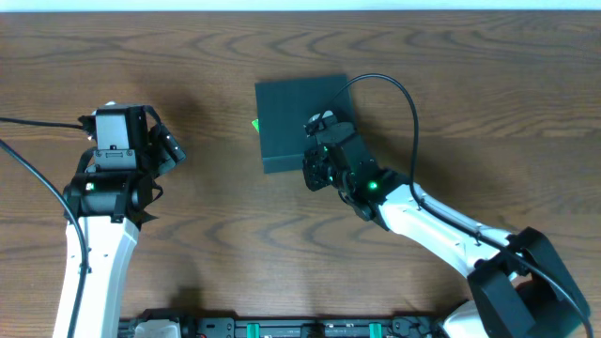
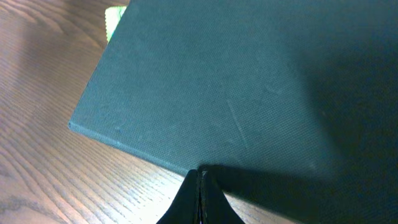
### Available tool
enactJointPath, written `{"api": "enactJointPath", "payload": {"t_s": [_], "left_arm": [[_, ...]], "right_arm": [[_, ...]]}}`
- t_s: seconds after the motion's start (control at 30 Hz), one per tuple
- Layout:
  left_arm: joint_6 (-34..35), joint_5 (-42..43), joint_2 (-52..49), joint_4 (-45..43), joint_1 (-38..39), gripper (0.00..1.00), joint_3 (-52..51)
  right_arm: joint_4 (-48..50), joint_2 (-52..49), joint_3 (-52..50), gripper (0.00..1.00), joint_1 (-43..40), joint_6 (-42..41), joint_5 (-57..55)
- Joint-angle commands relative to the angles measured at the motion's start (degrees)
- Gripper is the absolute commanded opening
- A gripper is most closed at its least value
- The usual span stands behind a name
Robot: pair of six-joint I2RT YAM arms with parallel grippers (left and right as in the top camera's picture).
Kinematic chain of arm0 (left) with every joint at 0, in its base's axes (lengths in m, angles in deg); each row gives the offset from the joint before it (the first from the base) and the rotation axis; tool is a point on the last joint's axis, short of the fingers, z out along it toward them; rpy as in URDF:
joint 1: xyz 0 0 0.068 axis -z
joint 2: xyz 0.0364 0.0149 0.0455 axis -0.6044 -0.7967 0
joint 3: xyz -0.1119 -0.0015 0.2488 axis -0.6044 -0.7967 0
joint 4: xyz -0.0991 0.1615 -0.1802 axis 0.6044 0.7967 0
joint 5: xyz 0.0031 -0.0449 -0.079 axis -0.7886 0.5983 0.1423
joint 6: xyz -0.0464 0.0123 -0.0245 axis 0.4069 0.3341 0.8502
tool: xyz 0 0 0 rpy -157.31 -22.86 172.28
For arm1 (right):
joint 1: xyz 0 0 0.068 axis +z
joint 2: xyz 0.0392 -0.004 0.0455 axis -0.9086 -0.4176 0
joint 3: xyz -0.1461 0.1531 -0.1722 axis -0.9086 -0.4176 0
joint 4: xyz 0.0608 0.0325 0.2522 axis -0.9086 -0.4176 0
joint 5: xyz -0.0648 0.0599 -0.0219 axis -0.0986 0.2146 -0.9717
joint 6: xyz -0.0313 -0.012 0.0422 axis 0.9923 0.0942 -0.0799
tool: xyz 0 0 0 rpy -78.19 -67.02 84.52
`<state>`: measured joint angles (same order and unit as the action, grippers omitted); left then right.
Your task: Pack container
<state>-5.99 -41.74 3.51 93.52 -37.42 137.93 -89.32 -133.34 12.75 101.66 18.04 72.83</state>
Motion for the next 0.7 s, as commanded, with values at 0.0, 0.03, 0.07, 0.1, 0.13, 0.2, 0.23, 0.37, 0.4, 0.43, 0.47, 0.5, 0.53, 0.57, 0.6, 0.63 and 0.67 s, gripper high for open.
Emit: {"api": "enactJointPath", "payload": {"t_s": [0.0, 0.03, 0.07, 0.1, 0.13, 0.2, 0.23, 0.37, 0.4, 0.43, 0.47, 0.5, 0.53, 0.57, 0.6, 0.63, 0.67], "left_arm": [[-0.15, -1.03, 0.22, 0.2, -0.17, 0.95, 0.7], [-0.15, -1.05, 0.22, 0.2, -0.17, 0.95, 0.7], [-0.15, -1.05, 0.22, 0.2, -0.17, 0.95, 0.7], [-0.15, -1.03, 0.22, 0.2, -0.17, 0.95, 0.7], [-0.15, -1.05, 0.22, 0.2, -0.17, 0.95, 0.7], [-0.15, -1.05, 0.22, 0.2, -0.17, 0.95, 0.7], [-0.15, -1.03, 0.22, 0.2, -0.17, 0.95, 0.7], [-0.15, -1.05, 0.22, 0.2, -0.17, 0.95, 0.7], [-0.15, -1.05, 0.22, 0.2, -0.17, 0.95, 0.7], [-0.15, -1.05, 0.22, 0.2, -0.17, 0.95, 0.7], [-0.15, -1.03, 0.22, 0.2, -0.17, 0.95, 0.7], [-0.15, -1.03, 0.22, 0.2, -0.17, 0.95, 0.7], [-0.15, -1.03, 0.22, 0.2, -0.17, 0.95, 0.7], [-0.15, -1.05, 0.22, 0.2, -0.17, 0.95, 0.7], [-0.15, -1.03, 0.22, 0.2, -0.17, 0.95, 0.7], [-0.15, -1.05, 0.22, 0.2, -0.17, 0.95, 0.7], [-0.15, -1.03, 0.22, 0.2, -0.17, 0.95, 0.7]], "right_arm": [[-0.46, 1.66, 2.08, 0.02, -0.42, 0.74, -0.63], [-1.07, 2.78, 2.71, 0.02, -0.42, 0.76, -0.63], [-2.03, 4.44, 3.54, 0.01, -0.42, 1.07, -0.61], [-2.93, 6.03, 4.33, 0.02, -0.37, 1.6, -0.61], [-3.93, 7.8, 5.18, 0.01, -0.28, 2.4, -0.63], [-6.71, 12.52, 7.17, 0.02, -0.26, 4.59, -0.63], [-8.04, 14.67, 7.96, 0.02, -0.26, 6.01, -0.7], [-16.87, 25.7, 10.58, 0.01, -0.37, 9.51, -5.07], [-19.76, 29.22, 10.6, 0.02, -0.37, 10.01, -7.08], [-24.02, 33.46, 10.6, 0.01, -0.39, 11.67, -8.68], [-26.77, 35.85, 10.6, 0.01, -0.42, 12.76, -8.85], [-30.03, 38.56, 10.6, 0.01, -0.44, 13.81, -8.7], [-32.94, 40.74, 10.6, 0.02, -0.42, 14.34, -8.48], [-36.24, 43.41, 10.6, 0.01, -0.42, 14.49, -8.2], [-38.97, 45.79, 10.6, 0.02, -0.39, 14.49, -8.07], [-41.72, 48.48, 10.58, 0.02, -0.35, 14.47, -7.93], [-43.98, 51.19, 10.58, 0.02, -0.33, 14.47, -7.96]]}}
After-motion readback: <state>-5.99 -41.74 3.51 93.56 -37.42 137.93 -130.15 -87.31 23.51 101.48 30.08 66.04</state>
